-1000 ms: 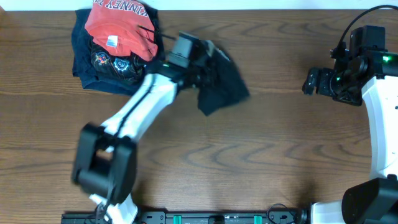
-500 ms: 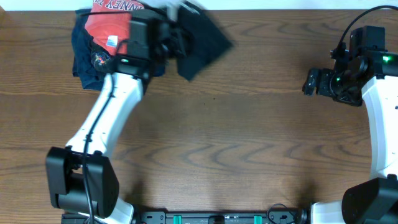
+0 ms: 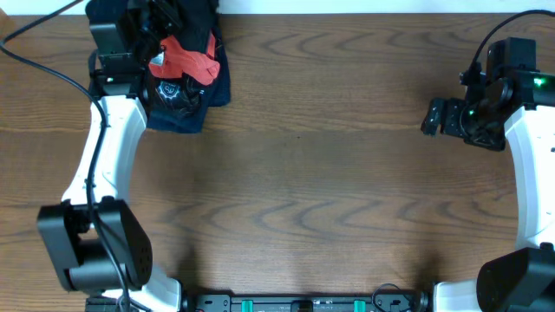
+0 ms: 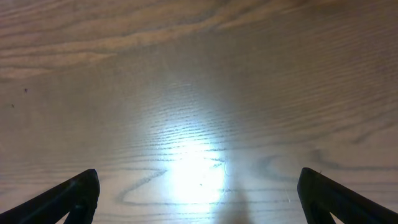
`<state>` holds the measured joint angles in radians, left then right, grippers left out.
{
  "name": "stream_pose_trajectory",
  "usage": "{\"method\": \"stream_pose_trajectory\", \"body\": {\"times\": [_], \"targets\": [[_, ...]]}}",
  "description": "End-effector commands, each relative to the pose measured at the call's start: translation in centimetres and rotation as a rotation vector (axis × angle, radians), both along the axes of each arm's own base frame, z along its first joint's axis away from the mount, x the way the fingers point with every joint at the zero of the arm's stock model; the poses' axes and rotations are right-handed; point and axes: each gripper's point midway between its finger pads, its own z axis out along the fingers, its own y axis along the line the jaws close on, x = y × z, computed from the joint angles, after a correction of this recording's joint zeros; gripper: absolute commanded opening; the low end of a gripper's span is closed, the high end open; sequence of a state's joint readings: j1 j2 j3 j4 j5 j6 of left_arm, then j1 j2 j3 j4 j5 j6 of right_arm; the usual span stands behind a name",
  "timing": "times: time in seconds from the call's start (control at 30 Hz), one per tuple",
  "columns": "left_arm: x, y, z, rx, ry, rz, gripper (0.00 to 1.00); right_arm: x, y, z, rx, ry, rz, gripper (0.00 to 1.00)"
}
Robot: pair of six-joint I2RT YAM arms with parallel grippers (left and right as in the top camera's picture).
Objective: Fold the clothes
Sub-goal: 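Place the folded shirt on top of the clothes stack with the left gripper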
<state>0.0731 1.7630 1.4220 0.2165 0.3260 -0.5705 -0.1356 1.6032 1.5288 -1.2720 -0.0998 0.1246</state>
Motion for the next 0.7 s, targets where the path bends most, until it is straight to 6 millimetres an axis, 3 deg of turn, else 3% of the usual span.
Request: {"method": "stream_pose_trajectory", "body": {"times": [0.0,0.13,0.17,0.2,0.23,0.27,0.37,0.47,0.53,0.67], "targets": [[1.5,2.7,-1.4,-0.006,0.022,0.091,0.06,-0.1,-0.3,0.1,-0.008,-0.001,0.0,0.99],[2.0,4.1,-5.5,-0.012,0.118,0.114,0.06,0.0,-0.3,0.1,-0.007,-0.003,-0.003,0.99],[1.9,4.2,-6.7,-0.015,0.159,0.116,0.13,0.0,-0.3,0.1,-0.007,-0.004,-0.003,0.99],[1.5,4.3,-7.9,-0.018,0.203,0.119,0.41,0.0,-0.3,0.2,-0.007,-0.005,-0.003,0.99],[1.1,4.4,-9.2,-0.019,0.257,0.125,0.82,0.0,-0.3,0.2,-0.007,-0.005,-0.003,0.99],[0.5,4.6,-10.3,-0.012,0.307,0.134,0.98,0.0,-0.3,0.2,-0.007,-0.005,-0.003,0.99],[-0.9,5.6,-12.4,0.032,0.405,0.155,0.98,0.1,-0.4,0.2,-0.008,-0.009,-0.003,0.99],[-2.0,6.7,-12.8,0.043,0.448,0.159,0.98,0.1,-0.4,0.2,-0.008,-0.009,-0.003,0.99],[-2.6,7.1,-11.7,0.038,0.44,0.145,0.98,0.1,-0.4,0.2,-0.008,-0.009,-0.003,0.99],[-3.9,8.1,-6.6,0.093,0.333,0.119,0.98,0.1,-0.4,0.2,-0.008,-0.009,-0.002,0.99]]}}
